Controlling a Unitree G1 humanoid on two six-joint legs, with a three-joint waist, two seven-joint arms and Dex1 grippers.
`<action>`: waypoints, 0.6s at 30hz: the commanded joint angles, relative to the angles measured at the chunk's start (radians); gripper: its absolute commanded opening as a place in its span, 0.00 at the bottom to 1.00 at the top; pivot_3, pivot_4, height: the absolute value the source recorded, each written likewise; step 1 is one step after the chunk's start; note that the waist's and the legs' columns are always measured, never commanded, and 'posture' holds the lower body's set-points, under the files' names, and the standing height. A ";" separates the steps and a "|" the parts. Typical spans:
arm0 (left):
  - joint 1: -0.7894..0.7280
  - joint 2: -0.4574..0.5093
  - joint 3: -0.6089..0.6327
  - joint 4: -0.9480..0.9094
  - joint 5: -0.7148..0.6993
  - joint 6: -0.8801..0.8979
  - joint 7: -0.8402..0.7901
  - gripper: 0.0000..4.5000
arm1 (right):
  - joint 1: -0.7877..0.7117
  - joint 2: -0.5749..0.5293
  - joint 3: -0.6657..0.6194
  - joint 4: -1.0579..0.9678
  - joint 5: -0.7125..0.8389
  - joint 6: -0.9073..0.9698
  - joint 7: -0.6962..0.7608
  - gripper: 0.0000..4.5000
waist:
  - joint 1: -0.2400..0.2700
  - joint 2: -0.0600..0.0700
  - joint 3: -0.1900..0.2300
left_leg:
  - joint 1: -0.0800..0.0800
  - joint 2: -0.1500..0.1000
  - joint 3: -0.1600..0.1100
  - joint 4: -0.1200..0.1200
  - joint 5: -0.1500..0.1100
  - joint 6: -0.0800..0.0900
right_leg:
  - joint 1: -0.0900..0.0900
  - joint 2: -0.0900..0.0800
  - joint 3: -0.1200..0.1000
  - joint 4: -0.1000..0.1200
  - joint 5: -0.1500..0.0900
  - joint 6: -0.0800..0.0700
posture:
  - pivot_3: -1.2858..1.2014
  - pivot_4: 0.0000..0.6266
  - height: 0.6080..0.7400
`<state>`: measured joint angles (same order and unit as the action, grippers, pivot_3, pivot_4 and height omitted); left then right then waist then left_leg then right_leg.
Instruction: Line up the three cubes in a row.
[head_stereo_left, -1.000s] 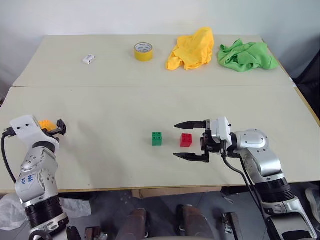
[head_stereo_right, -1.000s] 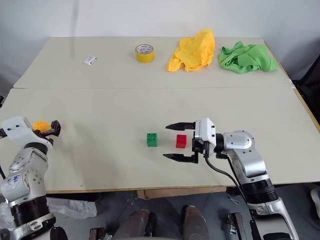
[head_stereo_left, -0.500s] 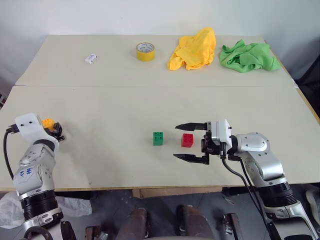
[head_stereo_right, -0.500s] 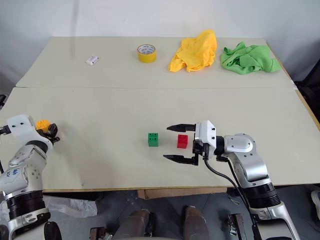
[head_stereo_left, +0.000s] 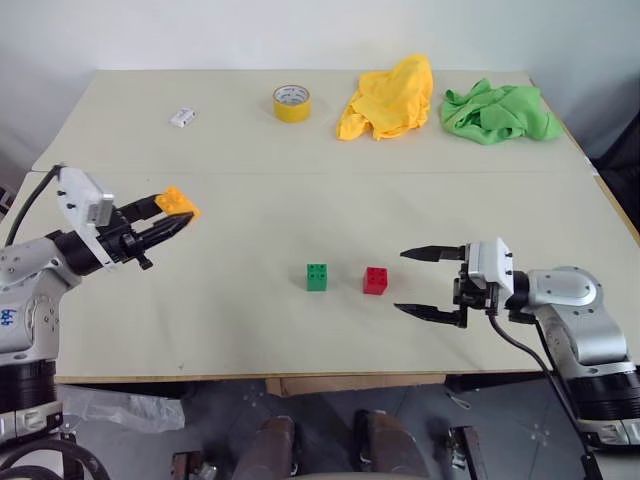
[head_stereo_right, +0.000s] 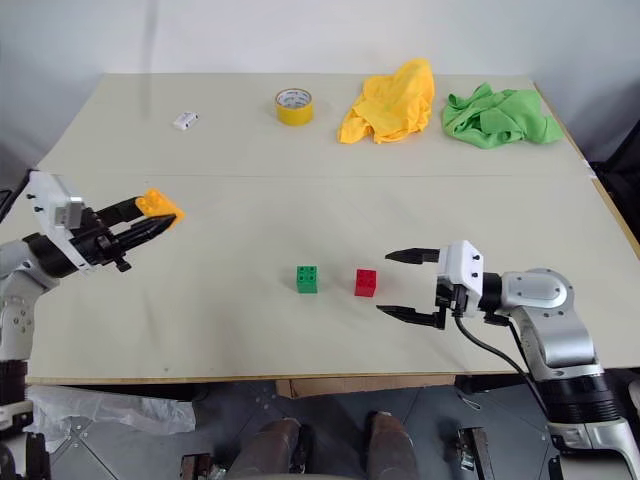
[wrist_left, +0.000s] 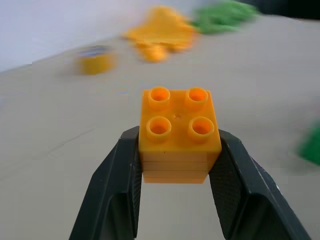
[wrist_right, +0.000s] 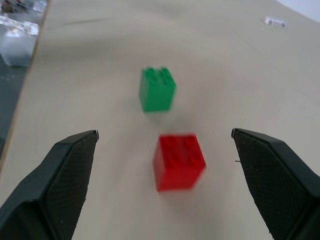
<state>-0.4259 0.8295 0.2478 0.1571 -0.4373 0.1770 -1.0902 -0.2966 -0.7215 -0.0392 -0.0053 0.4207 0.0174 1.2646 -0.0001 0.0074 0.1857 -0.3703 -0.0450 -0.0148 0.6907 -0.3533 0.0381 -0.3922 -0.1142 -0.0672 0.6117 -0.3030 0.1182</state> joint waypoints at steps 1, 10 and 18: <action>-0.097 0.002 -0.148 0.191 0.098 -0.206 -0.242 0.33 | -0.001 -0.013 -0.050 -0.032 0.033 0.002 -0.007 1.00 | 0.000 0.001 0.000 | 0.000 0.000 0.000 0.000 0.000 0.000 | 0.000 0.000 0.000 0.001 0.000 0.000 | 0.52 0.24 1.00; -0.379 -0.122 -0.288 0.711 0.239 -0.578 -0.448 0.33 | 0.071 -0.001 -0.092 -0.095 0.016 -0.017 -0.087 1.00 | 0.005 -0.001 0.001 | -0.002 0.000 0.004 0.000 0.001 0.002 | -0.003 0.002 -0.010 0.005 0.000 0.001 | 0.52 0.24 1.00; -0.457 -0.211 -0.341 0.841 0.289 -0.612 -0.489 0.33 | 0.174 -0.002 -0.117 -0.161 0.020 -0.036 -0.126 1.00 | 0.024 -0.001 0.001 | -0.003 -0.003 0.004 0.004 0.001 0.005 | -0.002 0.002 -0.010 0.008 0.001 0.002 | 0.52 0.24 1.00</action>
<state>-0.8610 0.6181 -0.0961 0.9930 -0.1513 -0.4224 -1.5014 -0.1310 -0.7198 -0.1276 -0.1264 0.4241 -0.0009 1.1428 0.0235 0.0063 0.1869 -0.3729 -0.0476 -0.0110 0.6948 -0.3523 0.0430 -0.3946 -0.1125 -0.0770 0.6197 -0.3019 0.1204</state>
